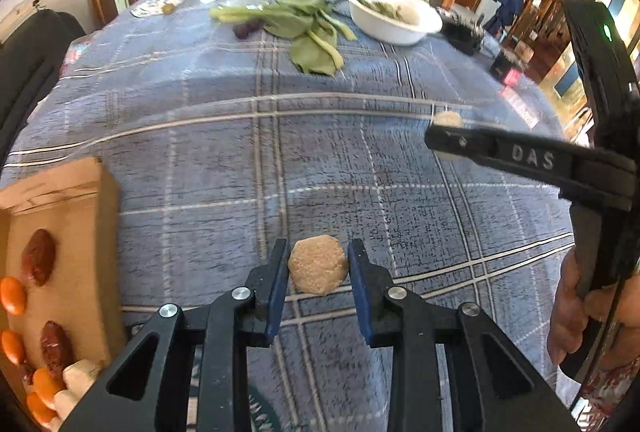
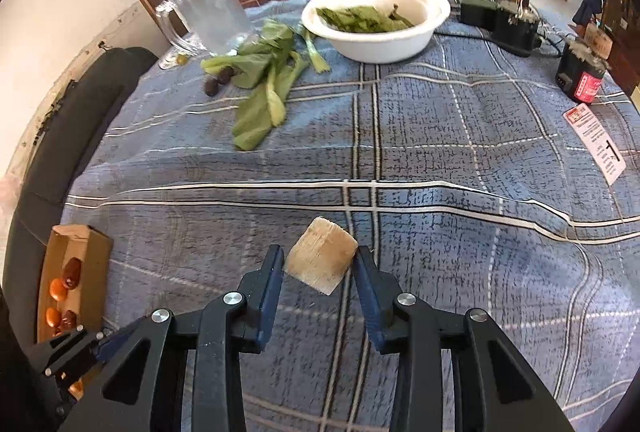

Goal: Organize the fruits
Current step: 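Grasp a round pale cake with the left tool while the right grasps a pale chunk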

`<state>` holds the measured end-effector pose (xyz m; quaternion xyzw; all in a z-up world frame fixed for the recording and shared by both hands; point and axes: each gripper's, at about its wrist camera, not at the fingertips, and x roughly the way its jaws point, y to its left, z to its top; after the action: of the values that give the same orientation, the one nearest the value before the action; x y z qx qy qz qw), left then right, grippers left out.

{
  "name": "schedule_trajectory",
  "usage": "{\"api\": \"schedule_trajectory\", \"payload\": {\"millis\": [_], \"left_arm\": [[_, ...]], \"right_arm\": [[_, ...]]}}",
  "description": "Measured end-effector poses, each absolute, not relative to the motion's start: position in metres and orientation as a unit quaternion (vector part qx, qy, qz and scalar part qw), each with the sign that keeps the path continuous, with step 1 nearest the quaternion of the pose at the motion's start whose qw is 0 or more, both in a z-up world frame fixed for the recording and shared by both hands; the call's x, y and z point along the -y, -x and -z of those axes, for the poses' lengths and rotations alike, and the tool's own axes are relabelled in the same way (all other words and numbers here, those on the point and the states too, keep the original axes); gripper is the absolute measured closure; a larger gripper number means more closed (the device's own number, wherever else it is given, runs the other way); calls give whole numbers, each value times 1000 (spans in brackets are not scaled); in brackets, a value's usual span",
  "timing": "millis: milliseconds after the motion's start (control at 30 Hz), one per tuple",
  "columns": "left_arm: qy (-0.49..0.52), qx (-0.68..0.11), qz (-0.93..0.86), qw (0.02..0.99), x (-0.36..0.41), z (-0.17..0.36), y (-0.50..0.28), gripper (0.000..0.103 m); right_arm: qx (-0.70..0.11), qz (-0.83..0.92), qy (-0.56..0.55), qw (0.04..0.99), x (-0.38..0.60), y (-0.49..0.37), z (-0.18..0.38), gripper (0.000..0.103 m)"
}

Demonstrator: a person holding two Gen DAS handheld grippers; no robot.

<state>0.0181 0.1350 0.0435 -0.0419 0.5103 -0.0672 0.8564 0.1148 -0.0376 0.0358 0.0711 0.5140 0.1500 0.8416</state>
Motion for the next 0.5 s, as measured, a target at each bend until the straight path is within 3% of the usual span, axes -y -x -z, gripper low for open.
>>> {"api": "schedule_trajectory", "payload": {"millis": [267, 500], "left_arm": [[79, -485, 32, 870, -199, -85, 29, 75], [96, -492, -36, 865, -276, -90, 68, 74]], "right_arm": [[-505, -184, -62, 841, 16, -69, -68, 64], [-506, -231, -40, 830, -45, -25, -77, 64]]}}
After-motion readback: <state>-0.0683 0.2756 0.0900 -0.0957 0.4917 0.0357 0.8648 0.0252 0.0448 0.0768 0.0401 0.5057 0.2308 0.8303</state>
